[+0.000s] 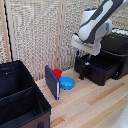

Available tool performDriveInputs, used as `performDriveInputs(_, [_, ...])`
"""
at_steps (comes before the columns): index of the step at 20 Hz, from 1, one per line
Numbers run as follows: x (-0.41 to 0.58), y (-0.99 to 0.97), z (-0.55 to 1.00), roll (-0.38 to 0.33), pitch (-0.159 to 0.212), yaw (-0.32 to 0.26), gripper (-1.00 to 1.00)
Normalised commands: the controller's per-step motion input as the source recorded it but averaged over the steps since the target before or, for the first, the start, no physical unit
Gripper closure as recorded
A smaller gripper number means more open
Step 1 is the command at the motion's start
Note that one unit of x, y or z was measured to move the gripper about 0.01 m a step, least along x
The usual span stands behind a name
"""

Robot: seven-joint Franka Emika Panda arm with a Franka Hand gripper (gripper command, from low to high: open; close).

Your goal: Gently grip the air fryer handle with your gripper and kindly pull it open by sliding your gripper away from the base. Gradually bring your gripper in line with the blue bowl and gently capture it, without tightening your grip too much. Securely place the blue bowl inside the opened air fryer with a steady position. Liberate your robot's gripper, and withdraw your gripper from the proximity of the air fryer.

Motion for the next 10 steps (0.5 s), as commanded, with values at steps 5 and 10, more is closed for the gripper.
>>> performDriveInputs(5, [-0.027, 0.18, 0.02, 0.068, 0.095, 0.258, -1.00])
performDriveInputs(10, [-0.014, 0.15, -0.16, 0.098, 0.162, 0.264, -1.00])
